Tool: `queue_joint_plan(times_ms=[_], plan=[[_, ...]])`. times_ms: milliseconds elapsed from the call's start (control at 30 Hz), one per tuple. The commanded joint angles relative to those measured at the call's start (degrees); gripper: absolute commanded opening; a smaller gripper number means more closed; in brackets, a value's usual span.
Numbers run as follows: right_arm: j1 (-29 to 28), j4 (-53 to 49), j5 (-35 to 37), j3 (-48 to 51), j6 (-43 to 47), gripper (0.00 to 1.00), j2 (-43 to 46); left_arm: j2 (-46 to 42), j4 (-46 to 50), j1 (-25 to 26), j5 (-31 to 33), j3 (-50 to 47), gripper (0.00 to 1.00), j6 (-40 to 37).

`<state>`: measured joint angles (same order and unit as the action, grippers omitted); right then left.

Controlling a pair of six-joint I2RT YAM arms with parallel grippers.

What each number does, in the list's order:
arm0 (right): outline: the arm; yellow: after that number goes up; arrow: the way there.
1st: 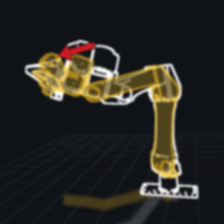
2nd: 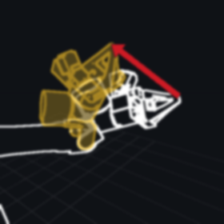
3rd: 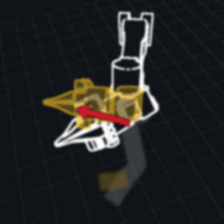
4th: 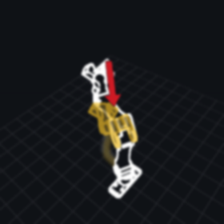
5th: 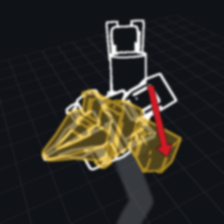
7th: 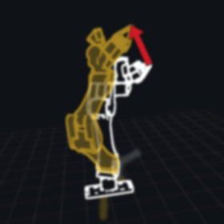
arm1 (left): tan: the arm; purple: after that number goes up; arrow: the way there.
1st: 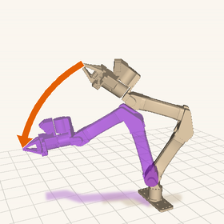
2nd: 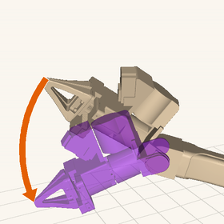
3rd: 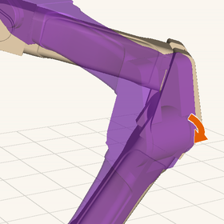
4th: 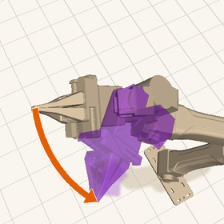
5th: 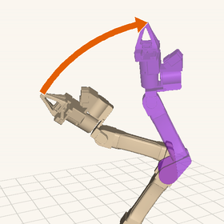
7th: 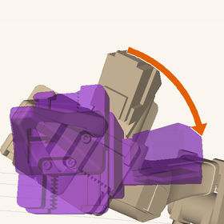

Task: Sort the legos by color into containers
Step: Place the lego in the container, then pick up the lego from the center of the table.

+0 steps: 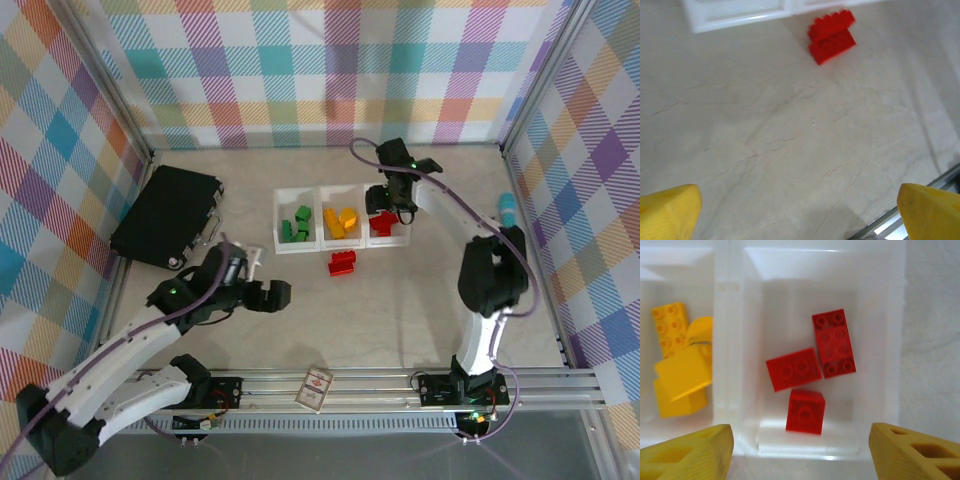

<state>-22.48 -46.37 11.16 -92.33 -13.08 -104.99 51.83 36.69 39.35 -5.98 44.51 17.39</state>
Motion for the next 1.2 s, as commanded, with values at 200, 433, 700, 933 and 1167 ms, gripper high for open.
queue_joint_plan(times_ms=[200, 433, 700, 933, 1167], plan=[[1.8, 5.5, -5.7, 15.7, -2.6, 0.73, 12.1, 23.2, -7.4, 8.1, -0.5, 11.6, 1.00, -26.9], [3.7, 9.6, -8.5, 25.7, -4.1, 0.73, 18.8, 42.4, 0.1, 8.2, -1.9, 25.0, 0.97, -37.1], [6.4, 10.6, -10.9, 30.4, -3.6, 0.73, 23.5, 55.4, 2.9, 5.8, -1.7, 34.6, 0.95, -39.1], [7.9, 12.1, -11.2, 33.4, -4.5, 0.73, 25.9, 61.0, 5.8, 5.2, -1.4, 41.0, 0.95, -37.0], [8.4, 11.8, -12.0, 34.3, -4.3, 0.74, 27.2, 63.8, 5.6, 4.1, -0.9, 41.8, 0.95, -36.2]])
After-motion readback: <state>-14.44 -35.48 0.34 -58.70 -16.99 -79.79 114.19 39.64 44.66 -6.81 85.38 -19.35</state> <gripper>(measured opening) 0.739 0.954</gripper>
